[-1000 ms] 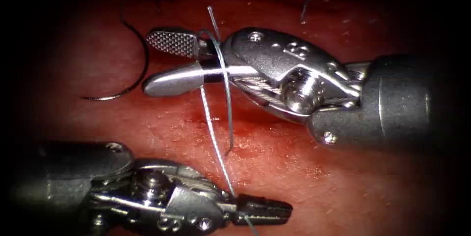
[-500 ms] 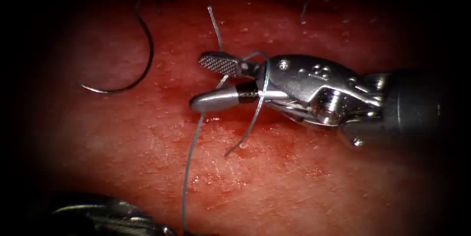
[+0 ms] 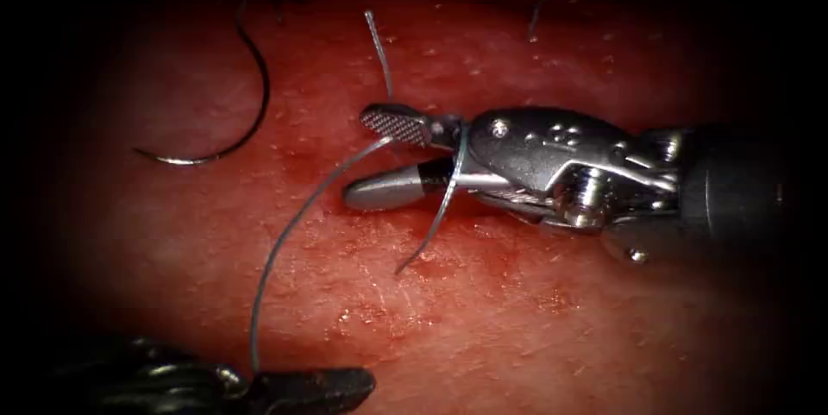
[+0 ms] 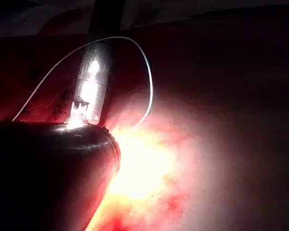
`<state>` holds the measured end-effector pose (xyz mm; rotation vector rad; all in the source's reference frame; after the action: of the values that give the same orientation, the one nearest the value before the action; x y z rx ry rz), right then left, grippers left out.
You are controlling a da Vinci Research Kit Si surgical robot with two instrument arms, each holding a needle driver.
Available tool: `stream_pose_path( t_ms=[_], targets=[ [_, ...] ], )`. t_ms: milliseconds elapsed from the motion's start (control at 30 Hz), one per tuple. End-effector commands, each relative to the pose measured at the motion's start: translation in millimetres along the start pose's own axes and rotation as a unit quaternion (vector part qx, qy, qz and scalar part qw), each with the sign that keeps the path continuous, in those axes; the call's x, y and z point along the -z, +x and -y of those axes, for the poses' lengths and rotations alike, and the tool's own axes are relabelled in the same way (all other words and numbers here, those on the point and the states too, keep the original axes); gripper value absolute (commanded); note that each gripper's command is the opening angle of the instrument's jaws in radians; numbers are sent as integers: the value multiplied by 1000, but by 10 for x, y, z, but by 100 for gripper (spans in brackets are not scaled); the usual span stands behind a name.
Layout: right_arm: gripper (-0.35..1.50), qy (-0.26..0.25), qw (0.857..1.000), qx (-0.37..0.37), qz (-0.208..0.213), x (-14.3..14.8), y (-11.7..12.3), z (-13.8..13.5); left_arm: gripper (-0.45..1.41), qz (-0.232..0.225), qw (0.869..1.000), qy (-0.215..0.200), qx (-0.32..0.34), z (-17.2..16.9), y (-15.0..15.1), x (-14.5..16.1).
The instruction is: Wound Closure
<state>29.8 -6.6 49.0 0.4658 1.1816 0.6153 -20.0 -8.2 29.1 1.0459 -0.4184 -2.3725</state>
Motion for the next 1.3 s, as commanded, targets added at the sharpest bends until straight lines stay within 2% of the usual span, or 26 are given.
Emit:
stream_pose_path(
  t_ms=[33,233,267,333,367,467,500,700,733,800,900,1100,1267,1300],
  targets=[
    [63,3,1000,-2,-5,-5,-2,-1,-45,-1,1000,2,-1,-1,0,-9],
    [61,36,999,-6,-13,2,1,1,-45,-7,1000,3,3,-15,-9,-18],
    [61,55,998,-25,-13,6,1,1,-45,-7,1000,3,10,-23,-14,-20],
    [61,58,998,-31,-18,7,1,1,-45,-7,1000,1,12,-26,-14,-22],
    [61,61,997,-40,-34,6,1,0,-45,-9,1000,-3,15,-35,-9,-28],
    [59,56,996,-50,-47,0,3,-2,-45,-22,1000,-8,14,-47,6,-44],
    [68,54,996,-54,-53,-9,5,1,-45,-33,999,-10,18,-50,18,-56],
    [51,85,991,-68,-82,-11,7,12,-45,-41,998,-14,40,-35,11,-58],
    [53,92,989,-69,-91,-10,10,13,-45,-53,997,-12,58,-30,4,-60],
    [42,106,985,-76,-111,-6,21,15,-45,-90,991,-10,99,-24,-11,-69],
    [37,110,984,-82,-117,-4,29,16,-45,-110,987,-9,121,-21,-22,-79],
    [37,113,982,-85,-128,-2,35,14,-45,-142,979,2,143,-11,-33,-98],
    [41,115,980,-83,-139,-1,38,12,-45,-148,979,0,141,-11,-28,-107],
    [49,112,980,-71,-147,-2,42,11,-45,-152,979,-1,138,-11,-24,-113]
  ],
)
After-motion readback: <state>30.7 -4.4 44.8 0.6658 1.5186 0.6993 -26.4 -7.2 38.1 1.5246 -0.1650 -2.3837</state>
